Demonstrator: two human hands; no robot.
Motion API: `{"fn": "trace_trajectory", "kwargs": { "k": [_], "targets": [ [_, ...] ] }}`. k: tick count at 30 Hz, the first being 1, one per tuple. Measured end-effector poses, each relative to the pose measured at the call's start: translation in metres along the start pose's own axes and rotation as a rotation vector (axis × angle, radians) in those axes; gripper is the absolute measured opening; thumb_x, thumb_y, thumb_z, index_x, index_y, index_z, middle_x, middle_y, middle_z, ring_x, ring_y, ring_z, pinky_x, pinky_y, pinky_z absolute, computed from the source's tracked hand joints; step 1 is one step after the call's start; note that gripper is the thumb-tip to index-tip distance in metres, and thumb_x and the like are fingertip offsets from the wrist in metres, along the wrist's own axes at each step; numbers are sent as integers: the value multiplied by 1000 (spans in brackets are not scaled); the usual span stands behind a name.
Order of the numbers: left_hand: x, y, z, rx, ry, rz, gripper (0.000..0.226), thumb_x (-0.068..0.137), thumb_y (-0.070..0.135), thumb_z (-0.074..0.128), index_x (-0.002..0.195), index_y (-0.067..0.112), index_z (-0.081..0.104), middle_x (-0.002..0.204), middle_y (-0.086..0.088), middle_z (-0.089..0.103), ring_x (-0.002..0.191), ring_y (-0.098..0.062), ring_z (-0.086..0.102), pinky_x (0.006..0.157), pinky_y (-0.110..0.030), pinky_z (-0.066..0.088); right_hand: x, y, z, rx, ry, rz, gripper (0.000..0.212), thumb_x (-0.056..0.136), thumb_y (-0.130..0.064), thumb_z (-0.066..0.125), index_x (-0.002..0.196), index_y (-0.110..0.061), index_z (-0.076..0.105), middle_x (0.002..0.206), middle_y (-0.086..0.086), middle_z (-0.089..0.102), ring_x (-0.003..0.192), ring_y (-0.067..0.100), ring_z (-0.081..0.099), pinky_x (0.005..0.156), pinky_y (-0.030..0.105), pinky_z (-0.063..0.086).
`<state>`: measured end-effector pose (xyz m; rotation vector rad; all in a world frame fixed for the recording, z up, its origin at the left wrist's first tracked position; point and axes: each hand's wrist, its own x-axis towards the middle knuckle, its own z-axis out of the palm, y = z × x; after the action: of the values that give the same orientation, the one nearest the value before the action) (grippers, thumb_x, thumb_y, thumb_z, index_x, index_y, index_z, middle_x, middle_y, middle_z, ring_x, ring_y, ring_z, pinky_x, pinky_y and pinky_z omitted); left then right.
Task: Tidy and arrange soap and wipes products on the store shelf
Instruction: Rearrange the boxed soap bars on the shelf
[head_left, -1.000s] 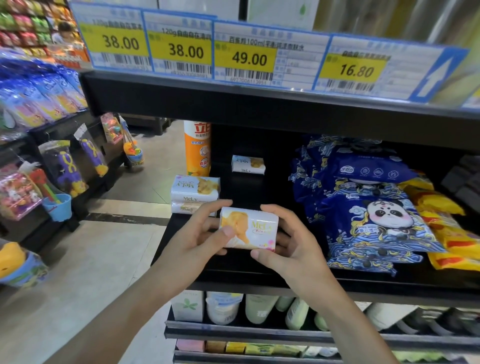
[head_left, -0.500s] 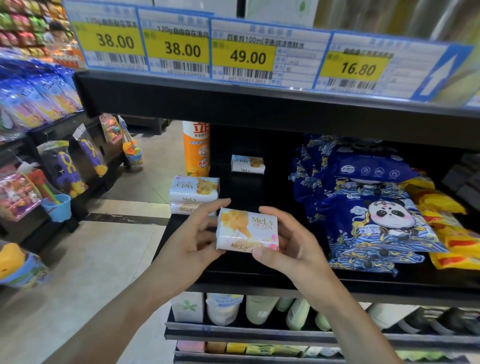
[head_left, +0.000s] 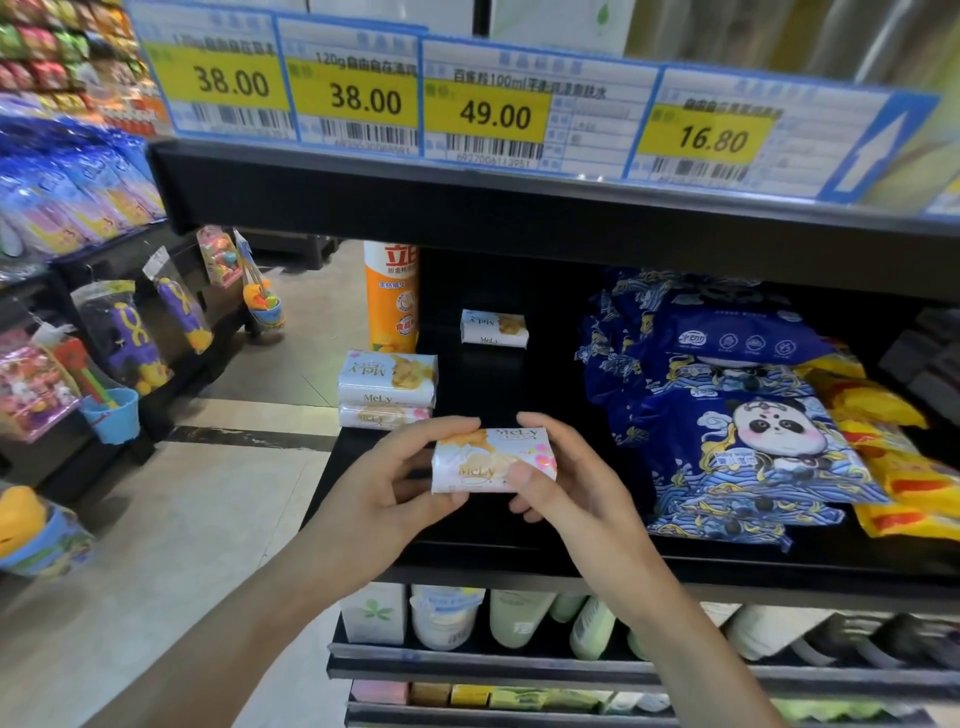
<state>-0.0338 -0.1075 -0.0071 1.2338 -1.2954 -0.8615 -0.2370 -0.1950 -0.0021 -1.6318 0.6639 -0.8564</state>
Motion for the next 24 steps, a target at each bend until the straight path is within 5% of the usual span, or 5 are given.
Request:
{"fn": "trace_trajectory", "kwargs": {
  "k": [5,9,14,16,24],
  "targets": [
    [-1,2,0,9,14,11,50,94,-2,70,133,28,66,129,3,68,123,-15,66,98,-23,54,0,-2,2,-38,16,21,56,80,-63,67,132,-45,59,119,-9,72,102,12,70,88,29,57],
    [0,0,-1,20,7,-4,48,94,1,71,133,30,66,128,5,72,121,-13,67,98,-22,54,0,-4,3,-46,53,-10,48,92,-54,68,135,-37,61,135,-12,60,121,6,62,99,36,56],
    [1,-2,-3,73,5,-27,43,98,14,70,136,34,64,128,6,74,124,-14,66,106,-36,52,-1,-7,-1,-9,3,-49,56,88,-35,71,142,-36,56,144,-6,56,132,6,55,103,25,50],
    [1,-2,-3,81,2,-30,38,99,24,69,134,38,64,129,7,73,122,-15,66,106,-40,51,-1,-6,-3,12,-13,-51,57,87,-27,74,141,-37,57,142,-1,57,132,14,57,106,31,50],
    [0,-4,-2,176,-9,-42,34,100,46,62,134,43,63,126,16,72,112,-11,69,98,-39,55,3,-3,-3,51,16,-58,44,92,-23,70,135,-29,64,123,-6,70,117,9,66,92,20,54]
  ]
}}
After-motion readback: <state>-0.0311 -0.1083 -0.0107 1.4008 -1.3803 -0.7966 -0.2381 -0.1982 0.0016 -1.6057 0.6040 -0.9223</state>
